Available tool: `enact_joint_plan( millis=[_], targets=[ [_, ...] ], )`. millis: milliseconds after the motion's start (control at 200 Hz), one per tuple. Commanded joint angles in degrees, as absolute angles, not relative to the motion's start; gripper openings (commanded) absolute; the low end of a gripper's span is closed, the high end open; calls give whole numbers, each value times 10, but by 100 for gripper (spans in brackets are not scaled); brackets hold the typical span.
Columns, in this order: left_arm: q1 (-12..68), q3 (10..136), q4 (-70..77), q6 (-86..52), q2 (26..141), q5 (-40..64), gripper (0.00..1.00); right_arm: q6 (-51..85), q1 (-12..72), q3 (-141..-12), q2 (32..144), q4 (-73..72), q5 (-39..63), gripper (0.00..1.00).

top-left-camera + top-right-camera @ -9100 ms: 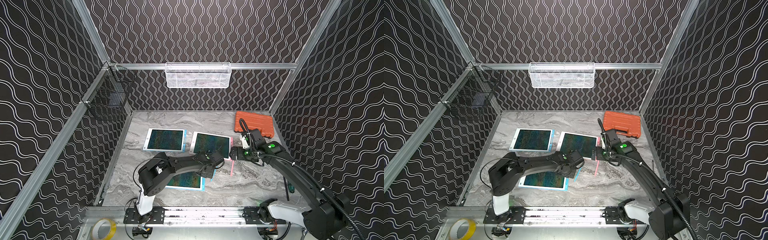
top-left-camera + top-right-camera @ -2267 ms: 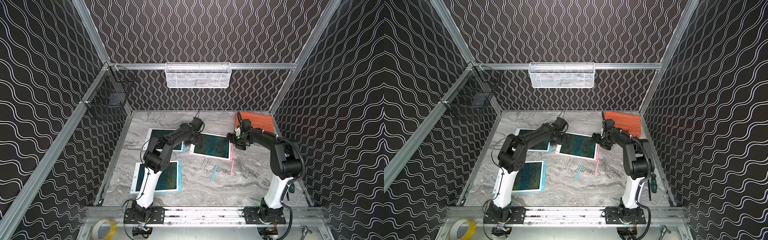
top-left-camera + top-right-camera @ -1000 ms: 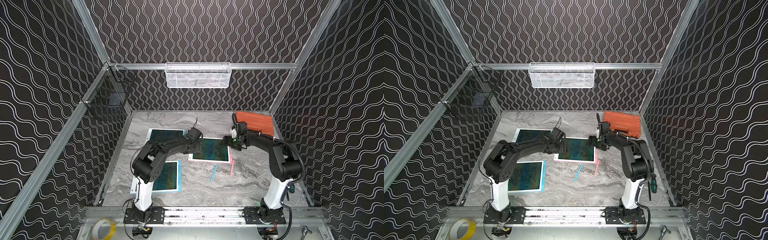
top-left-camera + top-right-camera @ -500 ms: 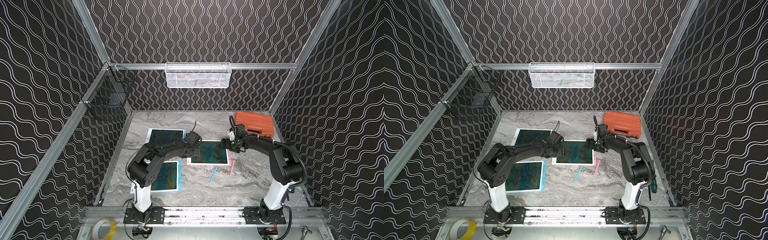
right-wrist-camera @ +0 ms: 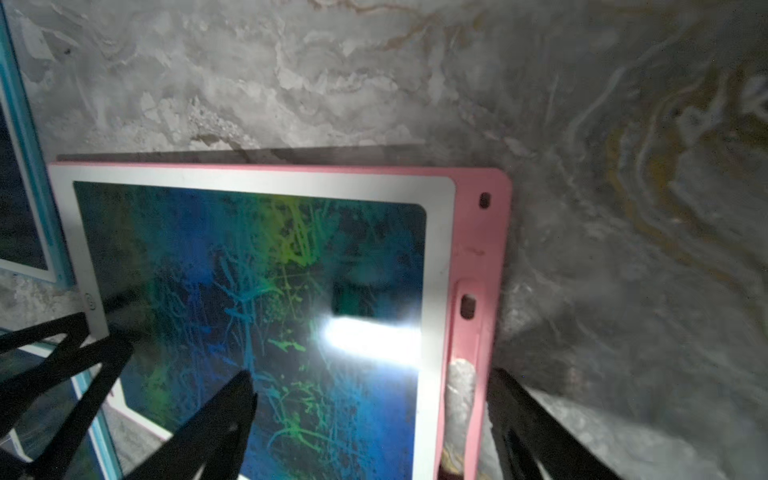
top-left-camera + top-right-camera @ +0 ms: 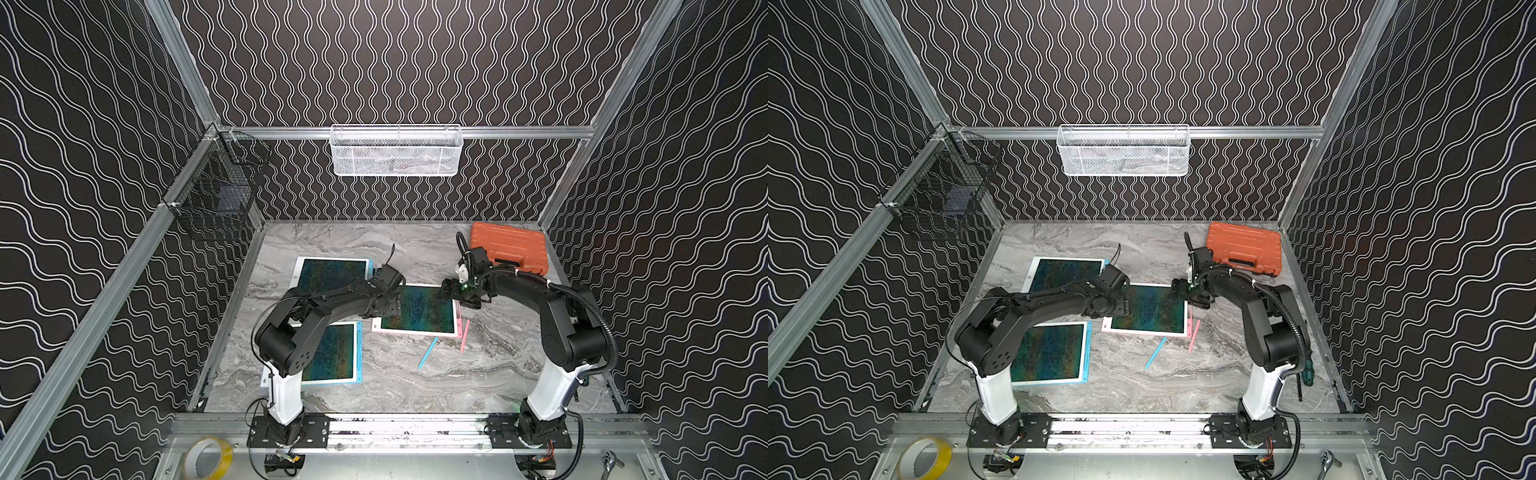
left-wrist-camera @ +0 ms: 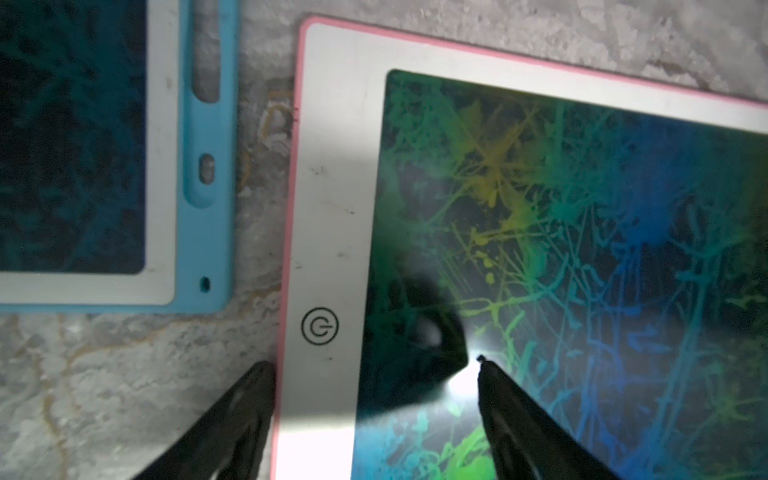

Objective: Place the stylus back onto the writing tablet
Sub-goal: Move the writing tablet to the center of the board.

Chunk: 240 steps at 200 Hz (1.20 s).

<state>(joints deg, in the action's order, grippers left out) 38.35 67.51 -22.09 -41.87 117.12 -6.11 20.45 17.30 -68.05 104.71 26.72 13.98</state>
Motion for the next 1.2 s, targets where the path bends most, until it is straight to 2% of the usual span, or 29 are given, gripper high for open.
enact_joint_plan(
  millis=[0, 215, 445, 611, 831, 1196],
  targets=[
    [379, 685, -262, -432, 1166, 4, 84, 213, 171, -707, 1021, 296, 138, 90],
    [376, 722, -303, -408, 1130, -13, 85, 215, 160, -778, 974, 349, 96, 94],
    [371, 706, -301, -398, 1099, -17, 84, 245, 160, -730, 936, 355, 121, 95],
    [368, 661, -267, -399, 1078, 15, 84, 221, 159, -745, 998, 394, 107, 95],
    [369, 634, -258, -401, 1073, 16, 84, 227, 161, -740, 1066, 359, 133, 95],
    [367, 603, -223, -414, 1099, 24, 83, 223, 172, -712, 1084, 344, 132, 93]
  ],
)
